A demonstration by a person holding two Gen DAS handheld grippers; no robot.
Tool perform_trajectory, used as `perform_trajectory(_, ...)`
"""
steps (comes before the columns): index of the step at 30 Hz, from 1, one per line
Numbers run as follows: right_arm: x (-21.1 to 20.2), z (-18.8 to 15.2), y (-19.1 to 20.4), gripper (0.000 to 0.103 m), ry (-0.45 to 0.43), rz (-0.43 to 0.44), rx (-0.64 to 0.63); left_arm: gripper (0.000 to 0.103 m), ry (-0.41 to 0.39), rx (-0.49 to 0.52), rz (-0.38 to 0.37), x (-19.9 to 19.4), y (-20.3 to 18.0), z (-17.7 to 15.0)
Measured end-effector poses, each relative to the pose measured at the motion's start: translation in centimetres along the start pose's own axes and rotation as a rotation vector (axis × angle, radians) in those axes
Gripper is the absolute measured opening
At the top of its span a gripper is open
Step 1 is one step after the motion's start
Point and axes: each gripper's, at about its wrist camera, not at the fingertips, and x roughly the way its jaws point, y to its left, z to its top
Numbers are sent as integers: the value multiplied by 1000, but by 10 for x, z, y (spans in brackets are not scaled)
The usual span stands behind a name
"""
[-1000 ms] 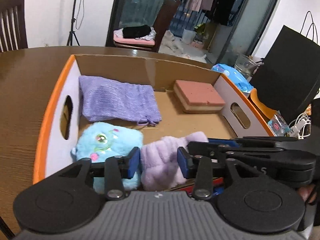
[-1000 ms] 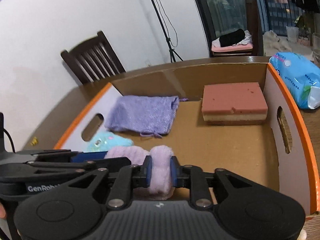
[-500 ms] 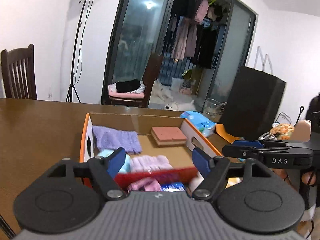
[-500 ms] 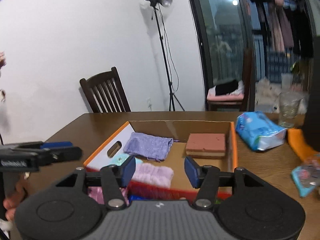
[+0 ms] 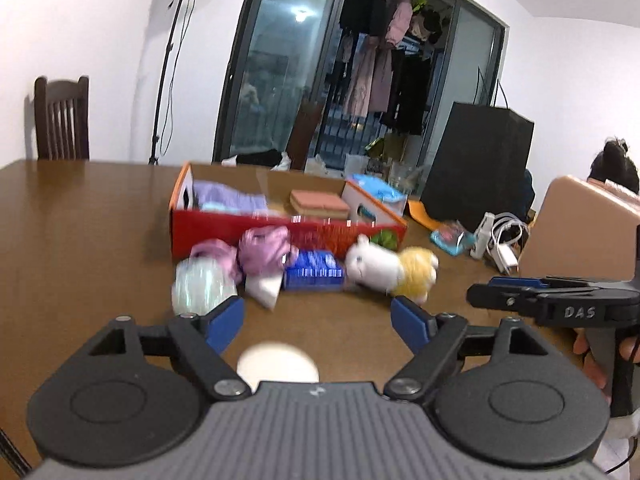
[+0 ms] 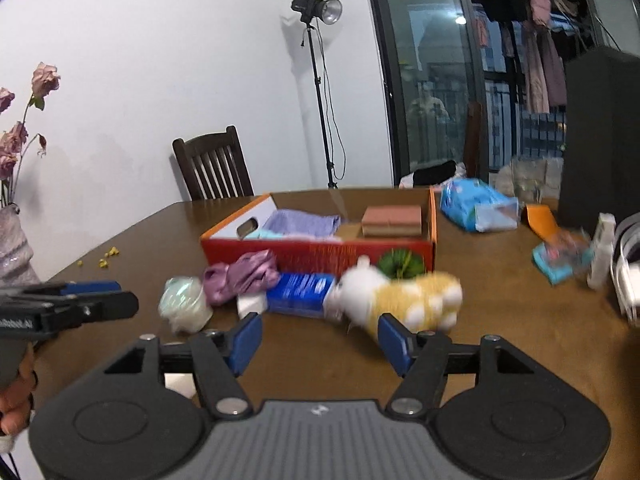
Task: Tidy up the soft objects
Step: 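Return both tools to the white-and-yellow plush sheep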
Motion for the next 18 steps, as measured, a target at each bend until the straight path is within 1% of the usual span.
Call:
perform_trajectory(4,-7,-19,-6,67,11,-19,36,83,35,8,2,-2,-3,-16)
perform_trajectory(7,-5,-27,-13,67,18,-51,56,83,43,13,-10,3,-8,-19)
perform_trajectory(9,-2,-30,-21,67,14,-56,79,83,48,19,-19,10,-12,-16)
perform_trajectory(11,3,-28,-29,67,0,-63,102,83,55,28,-36,21,-15,-11)
perform_trajectory(15,24,-23,-51,67,-9,-79,162,83,94,19,-51,58,-22,5)
perform_trajectory(18,42,-12,-66,67,-13,-86,183,83,120,-25,-79,86,-28,21)
